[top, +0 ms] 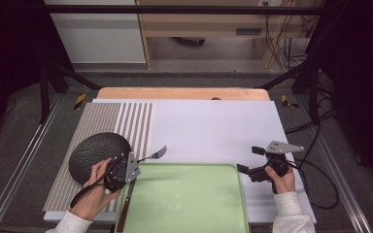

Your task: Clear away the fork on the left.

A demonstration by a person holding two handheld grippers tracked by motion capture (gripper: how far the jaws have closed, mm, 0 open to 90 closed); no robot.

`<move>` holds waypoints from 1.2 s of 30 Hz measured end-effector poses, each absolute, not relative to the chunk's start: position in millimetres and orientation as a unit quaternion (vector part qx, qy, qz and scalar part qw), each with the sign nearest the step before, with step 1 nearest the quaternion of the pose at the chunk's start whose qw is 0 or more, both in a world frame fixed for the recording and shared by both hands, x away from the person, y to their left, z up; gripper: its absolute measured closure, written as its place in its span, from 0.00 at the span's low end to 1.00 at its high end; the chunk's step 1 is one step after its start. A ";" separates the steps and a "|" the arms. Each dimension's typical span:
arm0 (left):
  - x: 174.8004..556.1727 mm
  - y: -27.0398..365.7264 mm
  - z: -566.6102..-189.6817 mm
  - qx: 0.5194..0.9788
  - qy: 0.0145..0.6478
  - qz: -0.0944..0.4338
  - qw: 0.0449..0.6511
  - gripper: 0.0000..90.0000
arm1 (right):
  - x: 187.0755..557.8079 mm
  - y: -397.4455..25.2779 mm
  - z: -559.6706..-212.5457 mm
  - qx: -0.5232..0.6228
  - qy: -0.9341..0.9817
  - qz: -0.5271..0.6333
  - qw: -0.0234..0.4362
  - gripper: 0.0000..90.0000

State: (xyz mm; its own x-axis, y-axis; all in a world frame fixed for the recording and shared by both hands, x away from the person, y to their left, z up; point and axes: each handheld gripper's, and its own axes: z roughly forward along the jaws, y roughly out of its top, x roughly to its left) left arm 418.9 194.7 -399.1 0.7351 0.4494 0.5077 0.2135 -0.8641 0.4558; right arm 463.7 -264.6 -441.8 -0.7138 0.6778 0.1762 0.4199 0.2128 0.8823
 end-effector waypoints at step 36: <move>380.1 152.5 -395.0 0.922 0.221 0.257 0.187 0.85 | 463.0 -265.3 -441.1 0.356 0.767 0.519 0.124 0.01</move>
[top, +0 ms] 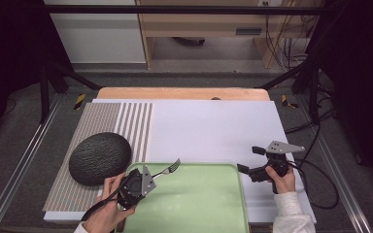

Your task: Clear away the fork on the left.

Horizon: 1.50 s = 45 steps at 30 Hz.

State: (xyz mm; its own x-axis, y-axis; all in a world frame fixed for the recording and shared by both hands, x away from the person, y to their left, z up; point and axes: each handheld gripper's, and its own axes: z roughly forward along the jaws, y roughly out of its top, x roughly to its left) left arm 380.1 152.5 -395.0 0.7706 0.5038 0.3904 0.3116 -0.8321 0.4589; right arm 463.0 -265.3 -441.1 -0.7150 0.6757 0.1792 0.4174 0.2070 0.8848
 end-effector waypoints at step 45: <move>352.7 120.3 -432.0 0.951 0.226 0.172 0.125 0.85 | 463.0 -265.2 -441.3 0.357 0.768 0.518 0.124 0.01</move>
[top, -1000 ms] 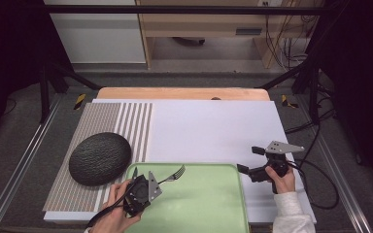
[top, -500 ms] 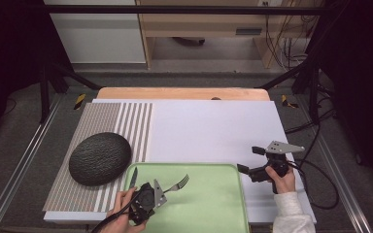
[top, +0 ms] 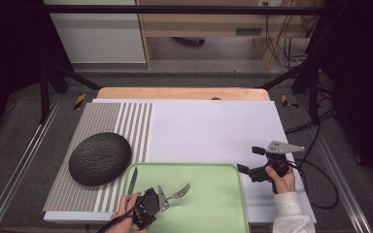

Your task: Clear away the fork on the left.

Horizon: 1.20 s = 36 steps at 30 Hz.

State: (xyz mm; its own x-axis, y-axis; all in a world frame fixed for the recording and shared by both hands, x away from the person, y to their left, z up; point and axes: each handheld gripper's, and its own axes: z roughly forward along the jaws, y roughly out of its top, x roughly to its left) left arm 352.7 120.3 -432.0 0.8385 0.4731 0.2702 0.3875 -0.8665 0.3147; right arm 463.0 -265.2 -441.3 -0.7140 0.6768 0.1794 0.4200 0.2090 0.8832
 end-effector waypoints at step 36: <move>355.9 124.5 -423.3 0.939 0.235 0.131 0.213 0.60 | 463.0 -265.1 -441.4 0.357 0.768 0.517 0.125 0.01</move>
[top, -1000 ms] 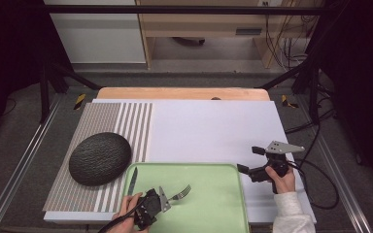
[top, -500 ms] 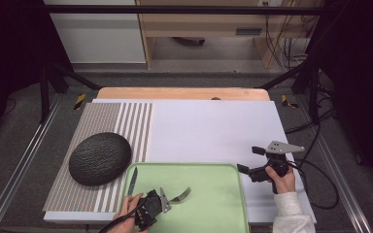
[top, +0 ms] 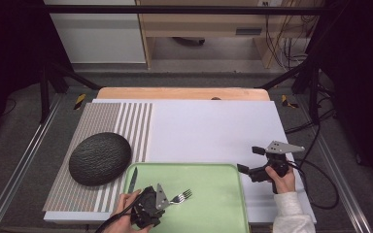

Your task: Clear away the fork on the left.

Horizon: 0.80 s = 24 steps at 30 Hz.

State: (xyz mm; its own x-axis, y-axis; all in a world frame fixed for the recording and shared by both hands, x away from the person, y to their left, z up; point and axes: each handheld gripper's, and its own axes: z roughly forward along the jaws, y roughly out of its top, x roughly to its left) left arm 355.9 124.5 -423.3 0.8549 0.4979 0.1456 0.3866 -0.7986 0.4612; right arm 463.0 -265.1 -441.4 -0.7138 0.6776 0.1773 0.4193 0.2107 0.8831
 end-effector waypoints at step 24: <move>370.4 113.5 -440.4 0.938 0.214 0.063 0.266 1.00 | 463.3 -265.0 -441.5 0.358 0.768 0.516 0.125 0.01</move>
State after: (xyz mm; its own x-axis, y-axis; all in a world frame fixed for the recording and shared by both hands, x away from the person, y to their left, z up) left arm 370.4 113.5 -440.4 0.9006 0.4346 0.0039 0.3678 -0.7669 0.5260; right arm 463.3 -265.0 -441.5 -0.7130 0.6785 0.1770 0.4199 0.2109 0.8827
